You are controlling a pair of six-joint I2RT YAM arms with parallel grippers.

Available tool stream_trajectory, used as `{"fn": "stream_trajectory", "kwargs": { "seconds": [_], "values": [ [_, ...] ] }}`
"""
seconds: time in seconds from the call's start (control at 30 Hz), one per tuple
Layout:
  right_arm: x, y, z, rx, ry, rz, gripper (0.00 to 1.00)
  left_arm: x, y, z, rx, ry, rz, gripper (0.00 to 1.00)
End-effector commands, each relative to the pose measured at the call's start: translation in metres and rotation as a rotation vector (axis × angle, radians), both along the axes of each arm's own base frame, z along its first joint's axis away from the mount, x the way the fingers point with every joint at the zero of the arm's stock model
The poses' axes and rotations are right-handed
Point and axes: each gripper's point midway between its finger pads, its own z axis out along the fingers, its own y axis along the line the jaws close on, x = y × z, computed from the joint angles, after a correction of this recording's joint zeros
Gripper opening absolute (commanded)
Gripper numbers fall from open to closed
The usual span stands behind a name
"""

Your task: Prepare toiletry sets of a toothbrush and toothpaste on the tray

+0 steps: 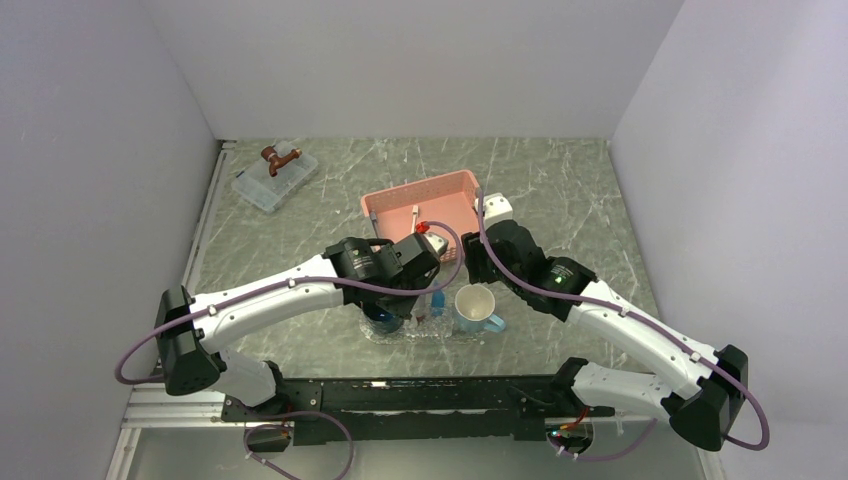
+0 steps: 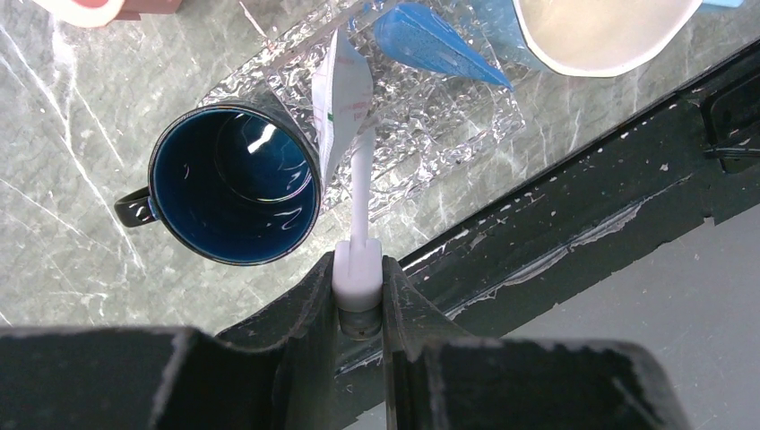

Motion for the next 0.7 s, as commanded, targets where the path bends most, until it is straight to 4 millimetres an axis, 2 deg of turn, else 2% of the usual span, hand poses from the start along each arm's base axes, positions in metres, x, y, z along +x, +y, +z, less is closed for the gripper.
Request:
{"fn": "stream_trajectory", "kwargs": {
  "seconds": [0.0,0.67],
  "values": [
    [0.0012,0.0015,0.0065,0.039,-0.020,-0.008,0.55,0.0027,-0.0018,0.0126,-0.043,-0.039,0.016,0.16],
    [0.0009,0.0016,0.0036,0.036,-0.015,-0.007,0.55,-0.0062,-0.0089,0.0165,-0.060,-0.021,-0.007,0.37]
  ]
}}
